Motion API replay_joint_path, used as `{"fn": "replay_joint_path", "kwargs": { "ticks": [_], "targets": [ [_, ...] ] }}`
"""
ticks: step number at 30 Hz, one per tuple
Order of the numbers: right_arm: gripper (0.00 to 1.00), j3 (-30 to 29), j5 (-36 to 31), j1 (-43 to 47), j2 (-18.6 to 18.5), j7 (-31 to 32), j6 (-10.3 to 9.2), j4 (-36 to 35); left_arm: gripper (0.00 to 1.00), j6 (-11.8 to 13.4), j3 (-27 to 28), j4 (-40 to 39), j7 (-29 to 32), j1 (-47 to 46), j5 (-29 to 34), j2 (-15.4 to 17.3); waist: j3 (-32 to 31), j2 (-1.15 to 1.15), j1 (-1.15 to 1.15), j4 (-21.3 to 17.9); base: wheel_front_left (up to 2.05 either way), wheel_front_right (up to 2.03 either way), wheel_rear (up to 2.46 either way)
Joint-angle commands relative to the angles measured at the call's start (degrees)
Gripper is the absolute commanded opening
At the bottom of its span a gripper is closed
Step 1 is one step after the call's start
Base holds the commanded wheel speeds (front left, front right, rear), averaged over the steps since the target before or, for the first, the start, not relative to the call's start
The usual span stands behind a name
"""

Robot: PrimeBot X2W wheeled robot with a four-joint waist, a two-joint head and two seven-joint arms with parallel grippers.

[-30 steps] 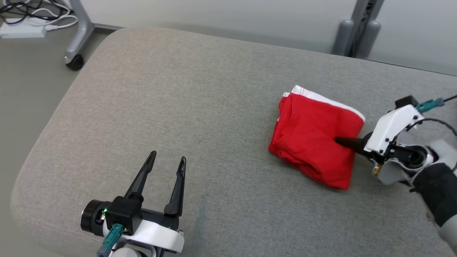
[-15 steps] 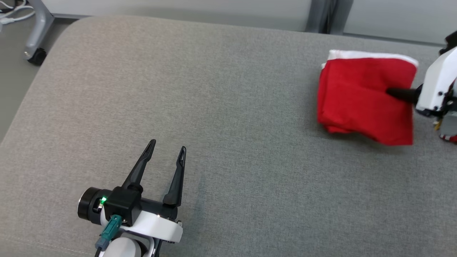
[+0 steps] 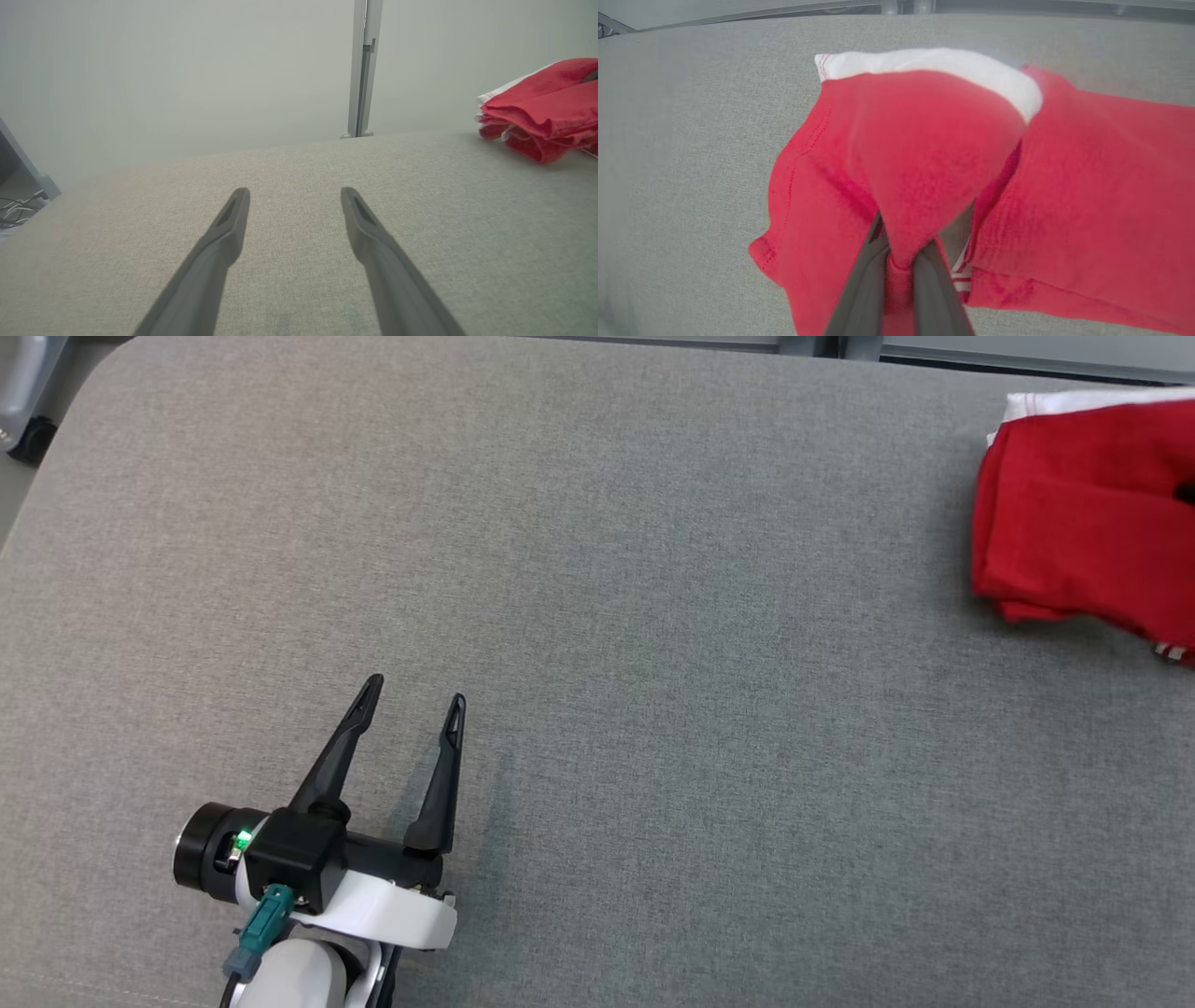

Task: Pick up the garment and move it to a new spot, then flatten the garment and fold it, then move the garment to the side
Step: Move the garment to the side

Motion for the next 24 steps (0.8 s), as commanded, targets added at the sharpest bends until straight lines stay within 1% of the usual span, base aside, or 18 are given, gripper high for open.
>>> {"fn": "replay_joint_path", "kwargs": {
  "ticks": [1,7,11,13,19,24],
  "targets": [
    [0.00,0.0,-0.1,-1.0,-0.4,0.5,0.00,0.0,1.00,-0.1,0.3,-0.3,-0.2,-0.7,0.4,0.4,0.3,0.00,0.00,-0.3,0.00,0.00,0.00],
    [0.00,1.6,-3.5,-5.4,-2.3,2.9,0.00,0.9,1.00,-0.5,0.9,-0.8,-0.2,-1.2,0.9,0.6,1.6,0.00,0.00,-0.9,0.00,0.00,0.00],
    [0.00,2.8,-5.9,-7.6,-4.3,5.0,0.00,1.9,1.00,-0.6,1.0,-1.9,-0.2,-1.3,1.4,0.7,2.5,0.00,0.00,-0.9,0.00,0.00,0.00],
    [0.00,3.5,-7.3,-8.5,-5.6,5.6,-0.01,2.4,1.00,-0.2,1.5,-2.8,-0.2,-1.3,1.6,0.9,2.9,0.00,0.00,-0.9,0.00,0.00,0.00],
    [0.00,5.6,-11.6,-10.6,-7.8,5.4,-0.01,2.8,1.00,0.3,2.7,-5.2,-0.2,-0.8,1.9,1.4,3.7,0.00,0.00,-1.0,0.00,0.00,0.00],
    [0.00,6.6,-13.8,-10.9,-8.4,3.9,-0.01,2.9,1.00,0.4,3.2,-6.0,-0.2,-0.3,2.2,1.6,4.5,0.00,0.00,-0.9,0.00,0.00,0.00]
  ]
}}
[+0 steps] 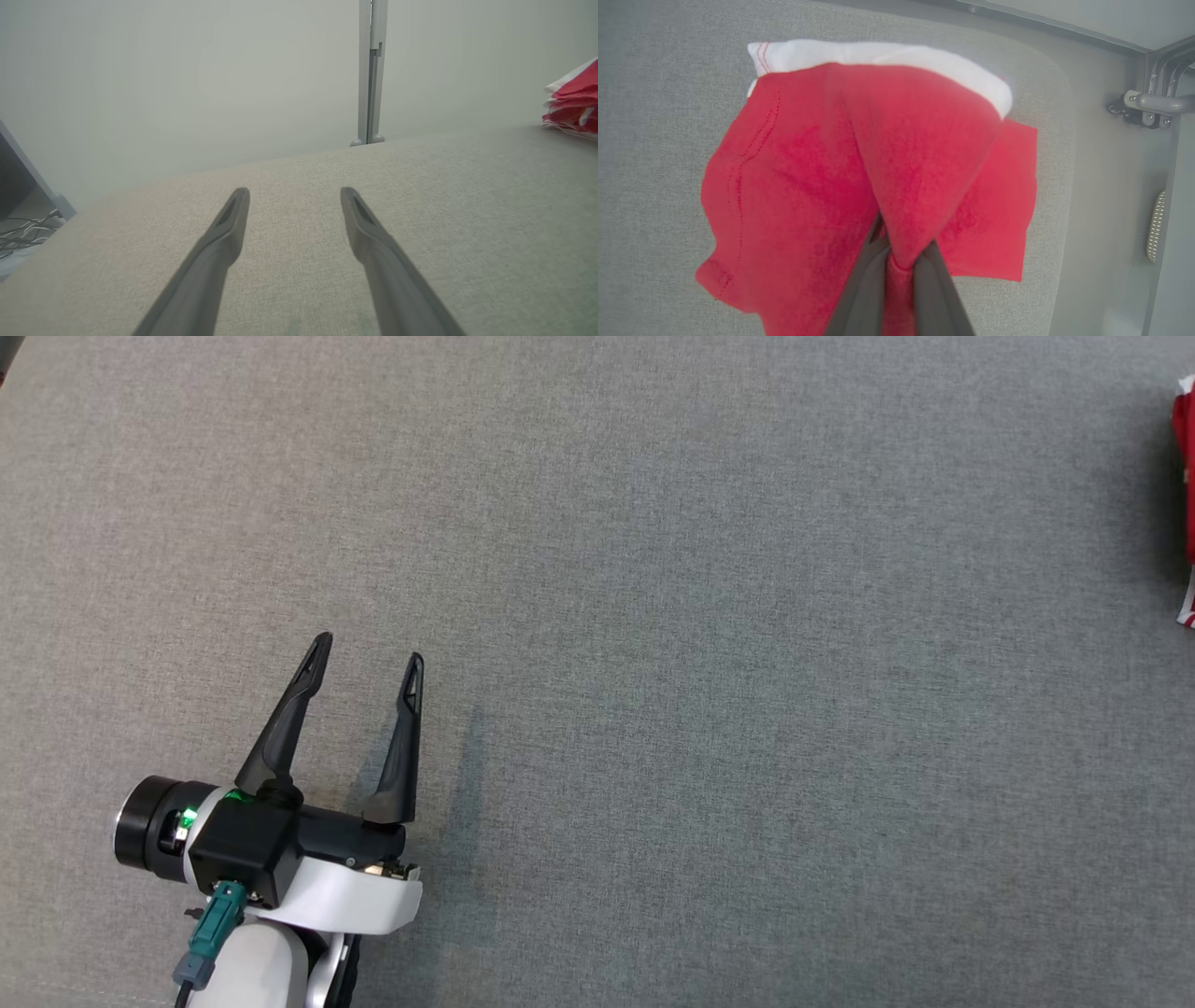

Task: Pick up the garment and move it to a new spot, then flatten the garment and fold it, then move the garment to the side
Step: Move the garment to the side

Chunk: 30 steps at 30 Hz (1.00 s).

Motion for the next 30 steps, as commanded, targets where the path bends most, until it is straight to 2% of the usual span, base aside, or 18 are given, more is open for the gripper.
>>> {"fn": "replay_joint_path", "kwargs": {
  "ticks": [1,10,15,16,17,18,27,30],
  "targets": [
    [0.00,1.1,-2.0,-0.7,-0.9,-0.9,-0.02,-0.2,1.00,0.4,0.3,-0.3,-0.2,0.2,0.4,0.2,0.4,0.00,0.00,0.1,0.00,0.00,0.00],
    [0.00,3.9,-6.9,-1.9,-2.5,-3.1,-0.02,0.1,1.00,0.7,0.3,-1.1,-0.2,0.4,0.4,0.0,1.7,0.00,0.00,0.6,0.00,0.00,0.00],
    [0.00,4.6,-8.5,-2.4,-2.1,-4.4,-0.02,1.4,1.00,1.0,0.5,-1.2,-0.2,0.5,0.4,-0.1,1.9,0.00,0.00,0.7,0.00,0.00,0.00],
    [0.09,4.7,-8.7,-2.4,-1.9,-4.7,-0.02,1.6,1.00,1.1,0.5,-1.2,-0.2,0.6,0.4,-0.1,1.9,0.00,0.00,0.7,0.00,0.00,0.00],
    [0.52,4.8,-9.1,-2.5,-1.8,-5.3,-0.02,1.7,1.00,1.1,0.6,-1.2,-0.2,0.7,0.4,-0.1,1.9,0.00,0.00,0.7,0.00,0.00,0.00],
    [1.00,5.2,-9.8,-2.6,-1.8,-5.7,-0.02,1.7,1.00,1.2,0.6,-1.2,-0.2,0.8,0.4,-0.1,1.9,0.00,0.00,0.7,0.00,0.00,0.00],
    [1.00,6.0,-10.8,-3.2,-0.8,-5.1,-0.02,3.7,1.00,1.6,0.8,-1.3,-0.2,1.1,0.3,-0.3,1.7,0.00,0.00,0.7,0.00,0.00,0.00],
    [1.00,4.2,-9.7,-3.3,0.4,-10.1,-0.02,4.1,1.00,1.8,0.7,-1.2,-0.2,1.0,0.0,-0.4,0.5,0.00,0.00,0.8,0.00,0.00,0.00]
  ]
}}
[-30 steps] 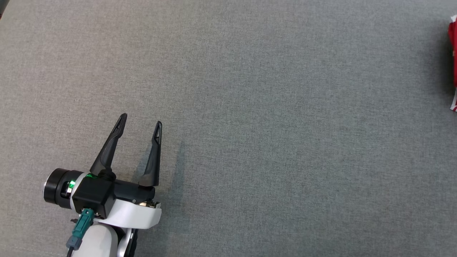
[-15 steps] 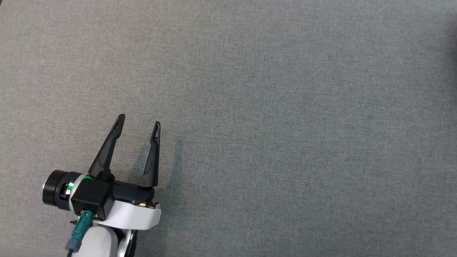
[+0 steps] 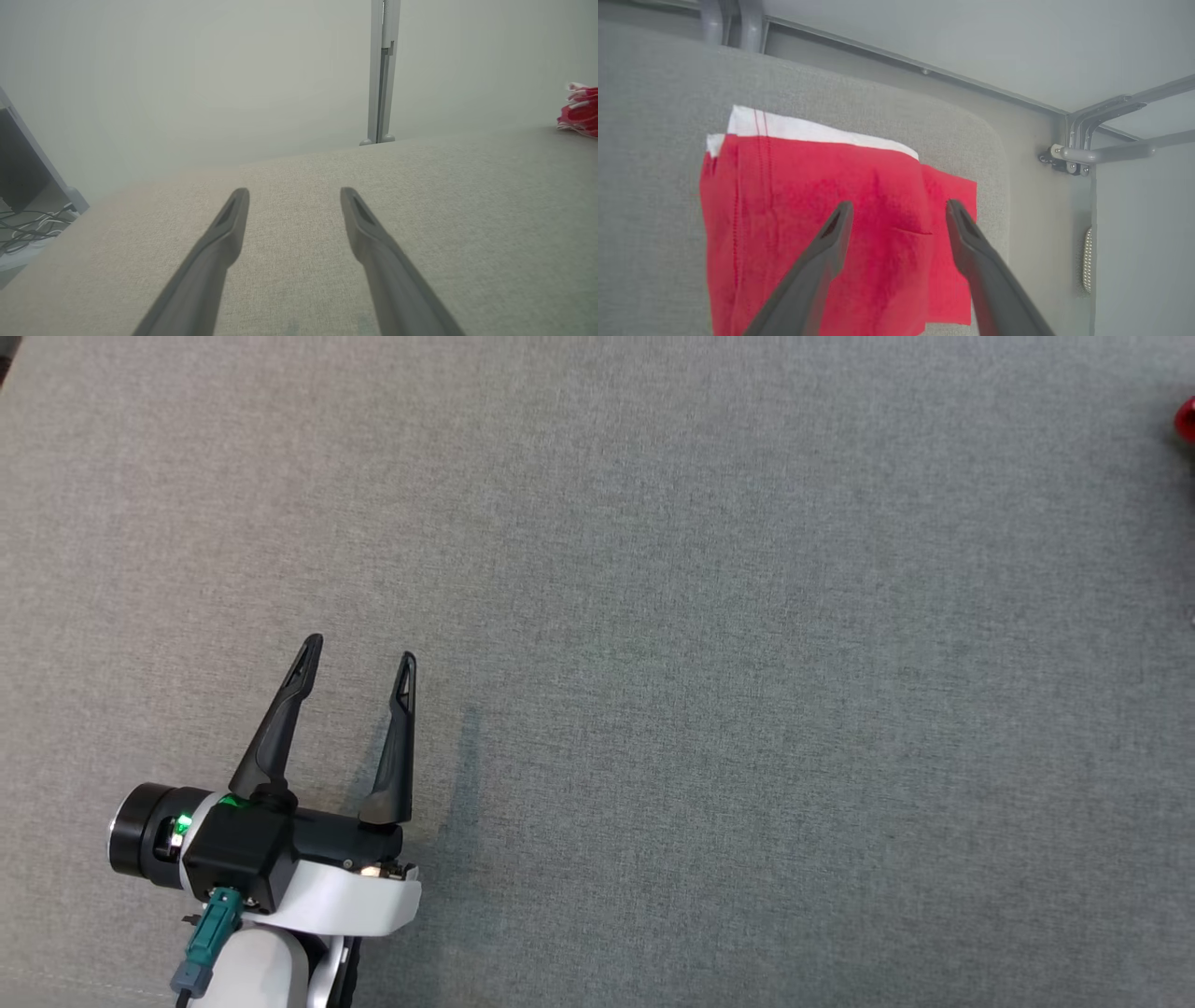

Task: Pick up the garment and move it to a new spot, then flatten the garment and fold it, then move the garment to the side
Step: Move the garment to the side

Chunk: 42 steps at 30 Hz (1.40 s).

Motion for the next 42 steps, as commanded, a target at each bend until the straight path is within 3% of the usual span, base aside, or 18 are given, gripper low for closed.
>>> {"fn": "replay_joint_path", "kwargs": {
  "ticks": [1,10,11,19,23,31,36,42],
  "targets": [
    [1.00,-1.1,0.8,0.3,0.8,-3.6,-0.02,0.1,1.00,0.4,0.2,-0.3,-0.2,0.3,-0.2,0.0,-1.0,0.00,0.00,0.0,0.00,0.00,0.00],
    [1.00,-6.9,8.1,11.2,5.5,-28.0,-0.02,-2.4,1.00,1.0,0.9,0.8,-0.2,2.4,-0.9,-0.2,-8.0,0.00,0.00,-1.5,0.00,0.00,0.00],
    [1.00,-7.5,9.3,14.4,6.8,-33.5,-0.02,-3.0,1.00,1.1,1.3,1.0,-0.2,2.9,-1.1,-0.3,-9.8,0.00,0.00,-2.1,0.00,0.00,0.00],
    [1.00,-11.1,11.0,26.2,14.4,-55.6,-0.02,-2.2,1.00,1.5,4.3,1.4,-0.2,6.5,-1.8,0.1,-15.2,0.00,0.00,-6.2,0.00,0.00,0.00],
    [1.00,-13.2,9.1,30.0,16.5,-57.1,-0.01,-3.6,1.00,1.2,5.1,1.8,-0.2,7.1,-2.0,0.3,-17.0,0.00,0.00,-7.0,0.00,0.00,0.00],
    [1.00,-34.2,-7.1,45.6,21.7,-57.1,-0.02,-18.9,1.00,0.7,5.9,2.7,-0.2,8.5,-2.1,0.2,-20.1,0.00,0.00,-8.3,0.00,0.00,0.00],
    [1.00,-47.0,-17.1,57.2,27.2,-57.1,-0.02,-28.3,1.00,0.3,6.1,3.4,-0.2,9.5,-2.1,0.0,-21.9,0.00,0.00,-7.9,0.00,0.00,0.00],
    [1.00,-55.6,-24.4,67.3,33.6,-57.0,-0.01,-36.8,1.00,0.2,7.1,3.6,-0.2,10.9,-2.3,0.0,-23.9,0.00,0.00,-7.6,0.00,0.00,0.00]
  ]
}}
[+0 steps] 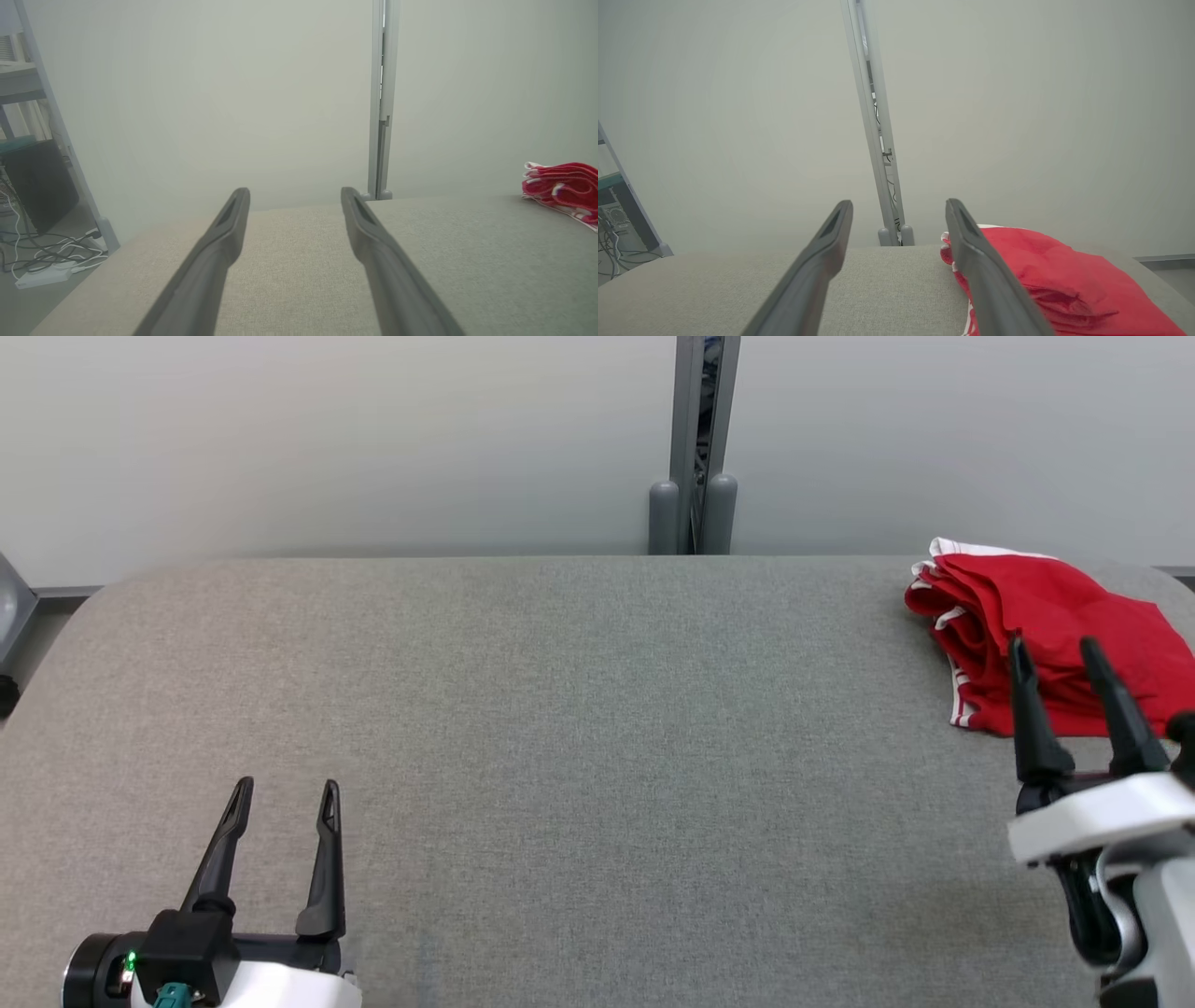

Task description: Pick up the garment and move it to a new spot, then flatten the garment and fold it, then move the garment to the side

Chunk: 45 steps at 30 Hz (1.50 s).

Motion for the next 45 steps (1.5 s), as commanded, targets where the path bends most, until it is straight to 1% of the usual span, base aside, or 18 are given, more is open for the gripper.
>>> {"fn": "replay_joint_path", "kwargs": {
  "ticks": [1,5,8,14,17,21,27,34,45],
  "targets": [
    [1.00,-0.8,-0.7,1.1,0.2,-0.1,0.00,-0.7,1.00,-0.2,0.2,0.0,-0.2,0.2,-0.3,0.1,-0.4,0.00,0.00,0.1,0.00,0.00,0.00],
    [1.00,-2.7,-4.6,5.9,2.8,-0.1,0.00,-3.7,1.00,0.1,1.0,0.5,-0.2,0.9,-0.6,0.0,-1.2,0.00,0.00,0.3,0.00,0.00,0.00],
    [1.00,-3.5,-6.4,8.8,5.0,0.0,0.00,-4.7,1.00,0.0,1.4,1.1,-0.2,1.2,-0.6,0.0,-1.7,0.00,0.00,0.4,0.00,0.00,0.00],
    [1.00,-2.7,-10.2,13.0,7.8,-0.1,0.00,-5.3,1.00,0.6,1.7,4.8,-0.2,1.4,0.4,0.7,-2.9,0.00,0.00,-0.1,0.00,0.00,0.00],
    [1.00,-2.1,-11.6,14.4,8.6,-0.1,0.00,-4.7,1.00,0.8,1.9,6.6,-0.2,1.5,0.4,0.9,-3.5,0.00,0.00,-0.4,0.00,0.00,0.00],
    [1.00,-2.7,-12.5,16.2,9.4,-0.1,-0.01,-3.8,1.00,1.1,2.4,8.5,-0.2,2.2,-0.3,1.0,-4.3,0.00,0.00,-1.0,0.00,0.00,0.00],
    [1.00,-3.9,-13.1,16.4,9.7,-0.1,0.00,-2.7,1.00,0.7,2.5,9.5,-0.2,2.9,-0.8,1.1,-4.7,0.00,0.00,-1.8,0.00,0.00,0.00],
    [1.00,-4.2,-13.7,15.5,9.8,-0.1,0.00,-1.9,1.00,1.0,2.1,9.1,-0.2,2.9,-0.8,0.9,-5.0,0.00,0.00,-2.2,0.00,0.00,0.00],
    [1.00,-3.7,-12.8,15.3,9.8,-0.1,0.00,-1.7,1.00,1.4,2.4,7.3,-0.2,3.5,-1.1,0.8,-4.8,0.00,0.00,-2.2,0.00,0.00,0.00]
  ]
}}
